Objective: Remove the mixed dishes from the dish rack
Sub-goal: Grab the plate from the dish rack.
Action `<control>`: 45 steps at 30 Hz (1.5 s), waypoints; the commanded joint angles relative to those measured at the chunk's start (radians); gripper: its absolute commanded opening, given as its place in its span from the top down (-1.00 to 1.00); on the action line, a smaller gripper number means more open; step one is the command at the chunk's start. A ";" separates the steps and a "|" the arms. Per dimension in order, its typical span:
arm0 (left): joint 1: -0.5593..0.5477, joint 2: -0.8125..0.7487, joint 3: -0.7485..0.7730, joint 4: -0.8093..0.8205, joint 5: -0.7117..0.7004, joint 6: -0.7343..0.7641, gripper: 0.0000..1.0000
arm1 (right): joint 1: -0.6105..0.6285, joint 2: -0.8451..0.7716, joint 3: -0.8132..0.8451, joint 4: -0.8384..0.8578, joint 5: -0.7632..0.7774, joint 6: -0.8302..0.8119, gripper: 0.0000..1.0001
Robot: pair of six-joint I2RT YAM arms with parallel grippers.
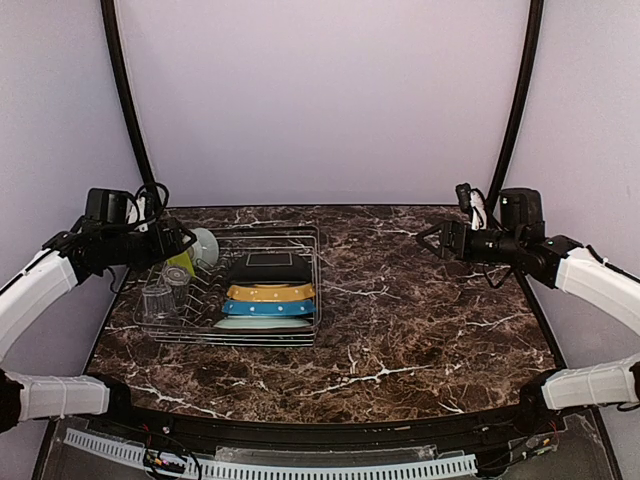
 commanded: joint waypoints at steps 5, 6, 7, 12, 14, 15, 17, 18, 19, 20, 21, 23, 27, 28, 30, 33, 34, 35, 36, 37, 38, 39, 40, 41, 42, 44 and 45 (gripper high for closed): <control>-0.096 0.004 0.116 -0.101 -0.030 -0.012 -0.97 | 0.000 0.031 0.013 0.030 -0.127 -0.072 -0.97; -0.107 0.004 0.124 -0.113 -0.036 -0.017 -0.98 | 0.004 0.042 0.024 0.027 -0.143 -0.079 -0.97; -0.127 0.005 0.138 -0.139 -0.043 -0.031 -0.97 | 0.010 0.052 0.033 0.020 -0.144 -0.088 -0.97; -0.201 -0.007 0.124 -0.176 -0.040 -0.124 -0.98 | 0.067 0.094 0.089 0.001 -0.089 -0.138 -0.97; -0.229 -0.017 0.107 -0.175 -0.041 -0.179 -0.98 | 0.094 0.116 0.115 -0.009 -0.073 -0.158 -0.97; -0.246 -0.021 0.102 -0.179 -0.044 -0.217 -0.97 | 0.107 0.129 0.125 -0.011 -0.067 -0.164 -0.97; -0.263 -0.024 0.093 -0.191 -0.047 -0.264 -0.98 | 0.138 0.160 0.147 -0.013 -0.060 -0.179 -0.97; -0.272 -0.028 0.084 -0.194 -0.053 -0.276 -0.98 | 0.151 0.175 0.160 -0.016 -0.051 -0.190 -0.97; -0.275 -0.031 0.078 -0.194 -0.058 -0.302 -0.97 | 0.166 0.190 0.175 -0.020 -0.038 -0.203 -0.97; -0.279 -0.036 0.066 -0.190 -0.063 -0.314 -0.97 | 0.183 0.204 0.191 -0.026 -0.026 -0.218 -0.97; -0.280 -0.037 0.060 -0.185 -0.065 -0.335 -0.97 | 0.199 0.219 0.209 -0.033 -0.010 -0.237 -0.97; -0.282 -0.038 0.047 -0.170 -0.061 -0.369 -0.97 | 0.228 0.246 0.239 -0.040 0.022 -0.274 -0.97; -0.295 -0.025 0.017 -0.114 -0.051 -0.444 -0.98 | 0.279 0.302 0.303 -0.052 0.093 -0.357 -0.97; -0.299 -0.015 0.012 -0.102 -0.050 -0.470 -0.98 | 0.289 0.315 0.316 -0.051 0.106 -0.379 -0.97; -0.306 0.003 0.006 -0.080 -0.049 -0.505 -0.97 | 0.305 0.338 0.335 -0.041 0.118 -0.416 -0.97; -0.318 0.025 -0.004 -0.040 -0.055 -0.549 -0.97 | 0.324 0.374 0.359 -0.017 0.130 -0.465 -0.96; -0.327 0.038 -0.005 -0.023 -0.067 -0.565 -0.97 | 0.330 0.385 0.366 -0.004 0.133 -0.488 -0.95; -0.331 0.045 -0.005 -0.016 -0.075 -0.573 -0.97 | 0.337 0.397 0.372 0.008 0.137 -0.504 -0.94; -0.338 0.063 -0.005 -0.005 -0.077 -0.591 -0.97 | 0.344 0.408 0.378 0.018 0.140 -0.524 -0.94; -0.342 0.071 -0.004 0.001 -0.083 -0.601 -0.98 | 0.351 0.419 0.382 0.029 0.144 -0.543 -0.94; -0.349 0.088 -0.003 0.010 -0.087 -0.619 -0.97 | 0.357 0.431 0.388 0.040 0.148 -0.558 -0.93; -0.353 0.096 0.000 0.014 -0.097 -0.628 -0.97 | 0.361 0.441 0.394 0.049 0.146 -0.572 -0.93; -0.359 0.112 0.002 0.021 -0.102 -0.647 -0.98 | 0.364 0.454 0.400 0.060 0.140 -0.582 -0.92; -0.364 0.126 0.005 0.034 -0.107 -0.655 -0.98 | 0.367 0.464 0.407 0.070 0.133 -0.589 -0.91; -0.367 0.135 0.007 0.040 -0.110 -0.671 -0.97 | 0.370 0.475 0.415 0.079 0.125 -0.597 -0.90; -0.373 0.160 0.014 0.053 -0.117 -0.693 -0.97 | 0.374 0.496 0.436 0.093 0.114 -0.609 -0.87; -0.376 0.179 0.019 0.062 -0.119 -0.700 -0.97 | 0.378 0.507 0.446 0.097 0.111 -0.616 -0.85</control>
